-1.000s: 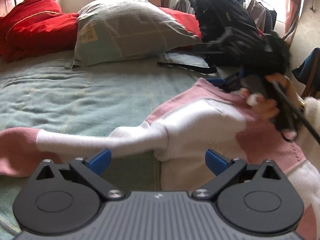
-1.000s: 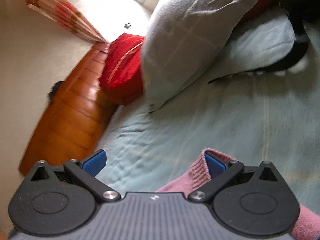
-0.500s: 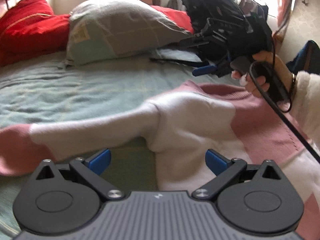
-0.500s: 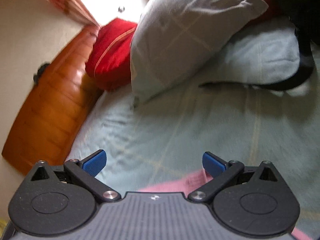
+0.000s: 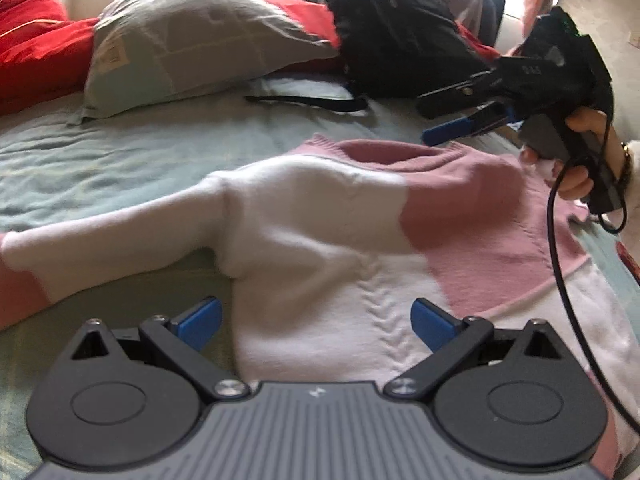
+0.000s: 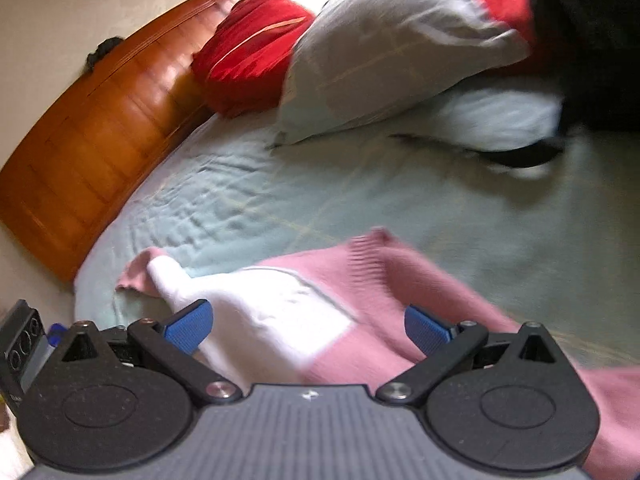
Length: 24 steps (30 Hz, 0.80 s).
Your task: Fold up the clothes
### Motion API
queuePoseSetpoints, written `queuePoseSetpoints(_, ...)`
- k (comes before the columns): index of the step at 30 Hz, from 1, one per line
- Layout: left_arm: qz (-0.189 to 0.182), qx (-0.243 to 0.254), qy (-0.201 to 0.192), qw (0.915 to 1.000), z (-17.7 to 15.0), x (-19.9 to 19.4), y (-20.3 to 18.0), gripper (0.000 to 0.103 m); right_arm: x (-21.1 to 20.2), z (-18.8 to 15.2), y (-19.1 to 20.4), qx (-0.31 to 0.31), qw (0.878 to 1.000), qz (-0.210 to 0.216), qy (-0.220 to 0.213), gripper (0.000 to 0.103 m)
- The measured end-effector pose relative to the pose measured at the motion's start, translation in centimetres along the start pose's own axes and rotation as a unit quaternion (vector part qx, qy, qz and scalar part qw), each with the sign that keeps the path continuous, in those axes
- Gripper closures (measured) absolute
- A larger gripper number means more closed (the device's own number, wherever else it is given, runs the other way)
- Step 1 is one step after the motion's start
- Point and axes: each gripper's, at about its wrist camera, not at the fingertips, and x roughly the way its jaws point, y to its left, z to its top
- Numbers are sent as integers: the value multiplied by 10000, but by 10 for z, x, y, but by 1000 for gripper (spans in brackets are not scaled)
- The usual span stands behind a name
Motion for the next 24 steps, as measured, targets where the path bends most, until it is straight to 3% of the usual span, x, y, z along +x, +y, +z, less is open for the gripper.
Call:
queuePoseSetpoints(7, -517, 256, 42, 9983, 12, 13, -39, 3, -74, -16, -66, 955, 9923, -509, -597, 0)
queuePoseSetpoints(10, -729, 338, 88, 9967, 18, 20, -52, 3, -91, -36, -86, 1451, 9852, -348, -844, 0)
queuePoseSetpoints(12, -751, 355, 141, 9964, 22, 24, -57, 3, -98, -48, -89, 1416, 9839, -293, -1050, 0)
queuePoseSetpoints(14, -663, 354, 186, 9970, 26, 28, -60, 3, -101, -49, -90, 1177, 9845, -515, -1198, 0)
queuePoseSetpoints(18, -621, 133, 279, 9976, 30, 36, -59, 3, -95, -28, -105, 763, 9842, -1176, -1086, 0)
queuePoseSetpoints(21, -565, 118, 339, 9978, 29, 40, -60, 3, -87, -15, -128, 636, 9814, -1674, -697, 0)
queuePoseSetpoints(24, -559, 207, 389, 9975, 26, 45, -65, 3, -80, -10, -144, 319, 9770, -2103, -168, 14)
